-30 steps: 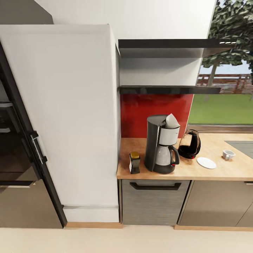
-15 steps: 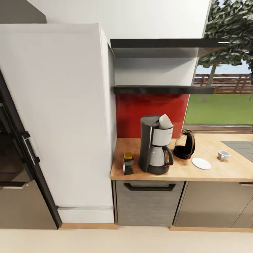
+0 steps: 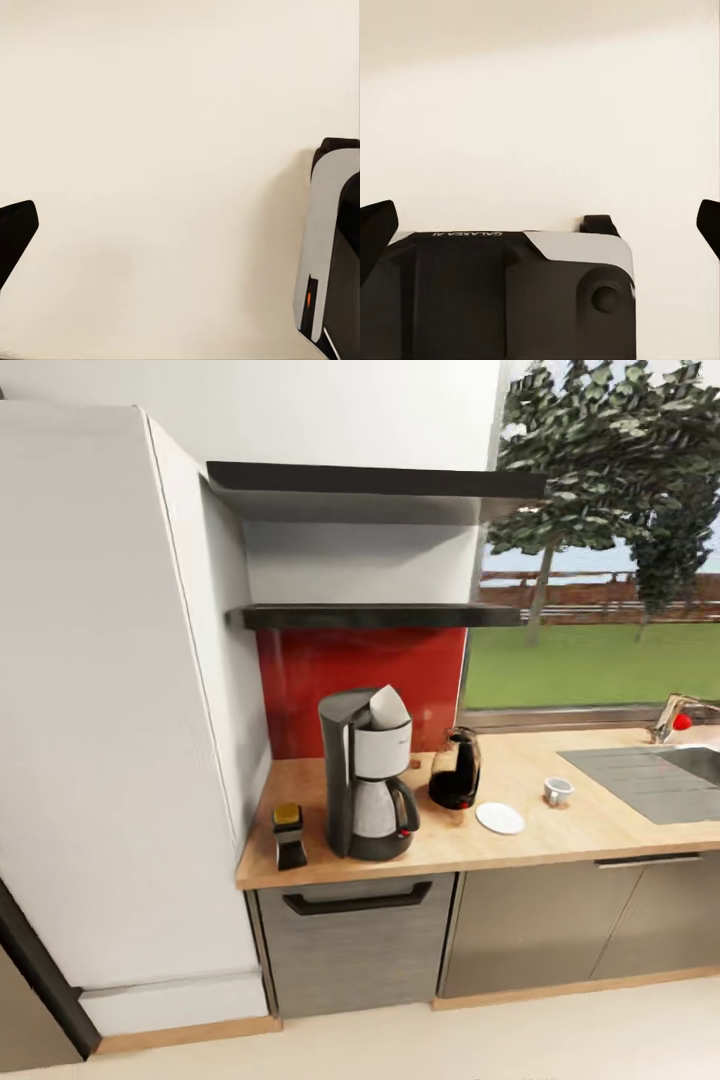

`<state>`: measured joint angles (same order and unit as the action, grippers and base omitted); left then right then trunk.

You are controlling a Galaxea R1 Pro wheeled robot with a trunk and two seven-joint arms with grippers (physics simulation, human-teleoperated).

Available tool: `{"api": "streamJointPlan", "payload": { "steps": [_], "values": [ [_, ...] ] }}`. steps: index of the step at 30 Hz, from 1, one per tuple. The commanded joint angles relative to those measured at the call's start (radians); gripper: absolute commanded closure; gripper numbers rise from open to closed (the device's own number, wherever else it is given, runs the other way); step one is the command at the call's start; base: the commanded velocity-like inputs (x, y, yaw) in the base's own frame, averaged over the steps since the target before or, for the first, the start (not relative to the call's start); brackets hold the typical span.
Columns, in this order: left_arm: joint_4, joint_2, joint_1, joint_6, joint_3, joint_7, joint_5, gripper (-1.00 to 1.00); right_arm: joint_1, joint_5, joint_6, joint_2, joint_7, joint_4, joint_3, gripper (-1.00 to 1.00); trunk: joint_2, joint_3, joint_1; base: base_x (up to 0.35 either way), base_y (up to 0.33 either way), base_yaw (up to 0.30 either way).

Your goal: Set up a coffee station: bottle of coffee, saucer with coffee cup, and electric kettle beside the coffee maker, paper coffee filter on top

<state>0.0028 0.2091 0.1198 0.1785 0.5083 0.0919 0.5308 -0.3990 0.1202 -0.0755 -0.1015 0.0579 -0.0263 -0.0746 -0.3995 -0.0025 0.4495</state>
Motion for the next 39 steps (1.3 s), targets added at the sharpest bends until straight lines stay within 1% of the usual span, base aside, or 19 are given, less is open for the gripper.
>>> {"api": "streamJointPlan", "payload": {
  "steps": [1, 7, 16, 22, 39],
  "values": [
    [0.0, 0.0, 0.0, 0.003, 0.009, 0.003, 0.006, -1.0, 0.0, 0.011, -0.006, -0.001, 0.003, -0.002, -0.008, -1.0, -0.001, 0.0, 0.001, 0.114, -0.273, -0.295],
    [-0.004, -0.001, 0.0, 0.002, 0.009, 0.005, 0.007, -1.0, 0.0, 0.013, -0.006, -0.007, -0.001, -0.005, -0.007, -1.0, -0.001, 0.0, 0.001, 0.149, -0.261, -0.092],
    [-0.006, 0.001, 0.0, 0.004, 0.007, 0.006, 0.009, -1.0, 0.0, 0.012, -0.005, -0.003, -0.001, -0.007, -0.005, -1.0, -0.001, 0.0, 0.001, 0.2, -0.23, -0.004],
    [-0.005, 0.001, 0.0, 0.004, 0.006, 0.006, 0.011, -1.0, 0.0, 0.013, -0.004, -0.001, -0.001, -0.006, -0.005, -1.0, -0.001, 0.0, 0.001, 0.063, -0.244, 0.0],
    [-0.004, -0.001, 0.0, 0.005, 0.01, 0.004, 0.004, -1.0, 0.0, 0.01, 0.0, 0.0, 0.002, -0.009, -0.007, -1.0, -0.001, 0.0, 0.001, 0.002, -0.005, 0.0]
  ]
}}
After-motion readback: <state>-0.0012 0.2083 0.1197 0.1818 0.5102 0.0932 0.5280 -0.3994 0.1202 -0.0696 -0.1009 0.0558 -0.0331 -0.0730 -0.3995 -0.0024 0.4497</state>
